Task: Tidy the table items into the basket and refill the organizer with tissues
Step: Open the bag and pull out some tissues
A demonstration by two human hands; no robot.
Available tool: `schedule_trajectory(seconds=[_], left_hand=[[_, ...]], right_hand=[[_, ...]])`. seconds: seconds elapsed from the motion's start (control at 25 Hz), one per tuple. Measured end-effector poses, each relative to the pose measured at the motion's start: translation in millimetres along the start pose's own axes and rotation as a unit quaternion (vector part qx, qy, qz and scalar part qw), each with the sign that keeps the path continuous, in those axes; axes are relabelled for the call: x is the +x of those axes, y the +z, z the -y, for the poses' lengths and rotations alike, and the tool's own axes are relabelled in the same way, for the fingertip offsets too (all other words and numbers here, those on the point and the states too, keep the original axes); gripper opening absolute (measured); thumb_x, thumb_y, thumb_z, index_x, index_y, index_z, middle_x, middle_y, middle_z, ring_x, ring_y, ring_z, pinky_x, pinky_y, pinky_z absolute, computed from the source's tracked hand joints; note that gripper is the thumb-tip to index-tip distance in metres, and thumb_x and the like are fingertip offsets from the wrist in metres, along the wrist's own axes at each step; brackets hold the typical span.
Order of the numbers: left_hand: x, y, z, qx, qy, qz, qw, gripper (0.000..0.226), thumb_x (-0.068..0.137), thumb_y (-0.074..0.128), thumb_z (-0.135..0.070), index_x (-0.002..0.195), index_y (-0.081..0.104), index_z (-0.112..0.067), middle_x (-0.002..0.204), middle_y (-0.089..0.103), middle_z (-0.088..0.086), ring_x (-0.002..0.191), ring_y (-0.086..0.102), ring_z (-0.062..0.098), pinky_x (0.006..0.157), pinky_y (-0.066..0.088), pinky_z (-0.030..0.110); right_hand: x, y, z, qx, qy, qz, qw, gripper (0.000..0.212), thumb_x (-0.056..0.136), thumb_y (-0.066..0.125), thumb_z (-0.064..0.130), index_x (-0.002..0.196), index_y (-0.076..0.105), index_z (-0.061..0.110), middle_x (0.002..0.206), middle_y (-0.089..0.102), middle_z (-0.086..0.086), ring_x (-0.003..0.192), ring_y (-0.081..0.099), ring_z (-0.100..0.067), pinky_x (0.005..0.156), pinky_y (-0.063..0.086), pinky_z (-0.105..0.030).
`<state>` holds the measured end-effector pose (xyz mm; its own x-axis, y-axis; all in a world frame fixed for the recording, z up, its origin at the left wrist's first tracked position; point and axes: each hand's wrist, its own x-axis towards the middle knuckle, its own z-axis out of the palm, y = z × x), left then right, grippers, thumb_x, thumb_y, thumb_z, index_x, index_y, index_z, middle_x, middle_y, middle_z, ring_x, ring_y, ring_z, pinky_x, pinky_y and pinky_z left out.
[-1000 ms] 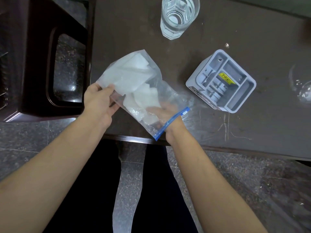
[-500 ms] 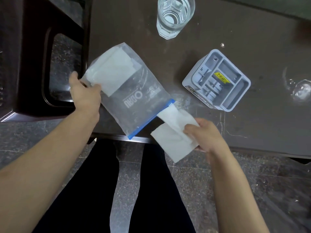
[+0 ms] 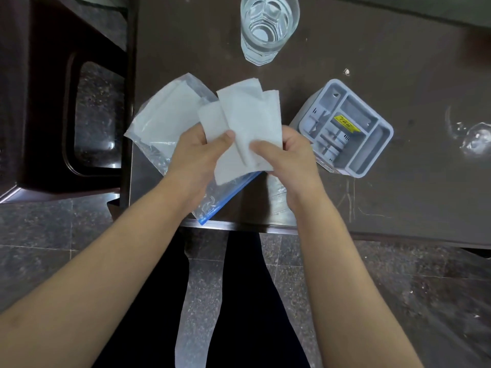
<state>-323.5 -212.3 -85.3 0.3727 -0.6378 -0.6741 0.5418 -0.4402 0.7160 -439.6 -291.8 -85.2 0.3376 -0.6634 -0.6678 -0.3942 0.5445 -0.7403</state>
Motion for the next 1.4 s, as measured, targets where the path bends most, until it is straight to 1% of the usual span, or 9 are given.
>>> schedule_trajectory(seconds=[0.16,0.32,0.48,0.6,0.76,0.88,1.08,1.28,1.4], left_hand=[[4,-7,2,0.101,0.033,-0.013,0.994,0.025,0.093,0.053,-0.010,0.116,0.062,-0.017,0.114,0.068,0.004,0.107,0.065,0.020,0.094,0.051,0.045],[2,-6,-3,0.165,0.081,-0.037,0.982,0.028,0.081,0.070,-0.016,0.107,0.068,-0.009,0.102,0.072,0.009,0.094,0.070,0.023,0.083,0.055,0.050],[7,-7,-7,0.171,0.084,-0.032,0.981,0.032,0.069,0.078,-0.017,0.095,0.066,-0.001,0.094,0.071,0.019,0.088,0.068,0.035,0.076,0.056,0.052],[9,-8,-11,0.138,0.088,-0.030,0.986,0.023,0.070,0.073,-0.020,0.090,0.066,-0.011,0.091,0.069,0.010,0.082,0.066,0.024,0.072,0.055,0.038],[8,-7,-10,0.163,0.104,-0.056,0.979,0.010,0.073,0.064,-0.019,0.080,0.058,-0.013,0.080,0.061,0.006,0.075,0.057,0.019,0.067,0.048,0.037],[2,-2,-10,0.233,0.145,-0.049,0.960,0.013,0.073,0.063,-0.019,0.070,0.051,-0.019,0.069,0.060,-0.012,0.066,0.057,0.011,0.061,0.048,0.030],[-7,2,-14,0.242,0.189,0.012,0.952,0.020,0.072,0.065,-0.009,0.065,0.046,-0.014,0.097,0.072,-0.006,0.089,0.069,0.017,0.076,0.057,0.038],[-3,0,-8,0.148,0.134,-0.030,0.979,0.014,0.074,0.063,-0.016,0.073,0.049,-0.017,0.079,0.063,-0.001,0.079,0.063,0.020,0.070,0.051,0.042],[1,0,-4,0.066,0.067,-0.054,0.994,0.024,0.076,0.061,-0.024,0.098,0.056,-0.016,0.106,0.063,0.010,0.100,0.063,0.028,0.089,0.052,0.051]], right_hand=[[3,3,-7,-0.071,-0.083,-0.060,0.992,0.016,0.077,0.072,0.017,0.093,0.069,0.013,0.087,0.071,0.000,0.079,0.066,-0.015,0.066,0.056,-0.036],[4,5,-7,-0.108,-0.099,-0.050,0.988,0.037,0.068,0.079,0.031,0.099,0.068,0.014,0.091,0.070,0.003,0.084,0.067,-0.013,0.065,0.059,-0.034],[6,7,-14,0.054,-0.044,-0.033,0.997,0.026,0.074,0.076,0.016,0.098,0.068,0.009,0.096,0.072,-0.011,0.086,0.068,-0.023,0.070,0.059,-0.039],[7,4,-19,0.116,0.014,-0.046,0.992,0.017,0.081,0.068,0.000,0.094,0.066,0.012,0.084,0.072,-0.002,0.077,0.068,-0.015,0.065,0.055,-0.029],[5,6,-19,0.159,0.007,0.005,0.987,0.029,0.080,0.070,0.005,0.108,0.062,0.008,0.091,0.072,-0.001,0.084,0.068,-0.012,0.069,0.055,-0.027],[5,11,-16,0.198,-0.006,0.026,0.980,0.039,0.074,0.073,0.011,0.111,0.059,0.008,0.099,0.071,-0.005,0.091,0.068,-0.016,0.076,0.055,-0.030],[7,11,-16,0.222,-0.004,0.030,0.975,0.047,0.071,0.073,0.011,0.114,0.055,0.012,0.098,0.069,-0.003,0.091,0.066,-0.015,0.072,0.052,-0.026],[1,11,-17,0.065,-0.132,-0.077,0.986,0.055,0.074,0.077,0.002,0.116,0.044,0.018,0.098,0.065,-0.001,0.085,0.066,-0.015,0.071,0.055,-0.030],[-5,15,-15,-0.094,-0.202,-0.128,0.966,0.037,0.076,0.074,0.019,0.102,0.050,0.030,0.096,0.063,0.009,0.083,0.063,-0.010,0.071,0.053,-0.035]])
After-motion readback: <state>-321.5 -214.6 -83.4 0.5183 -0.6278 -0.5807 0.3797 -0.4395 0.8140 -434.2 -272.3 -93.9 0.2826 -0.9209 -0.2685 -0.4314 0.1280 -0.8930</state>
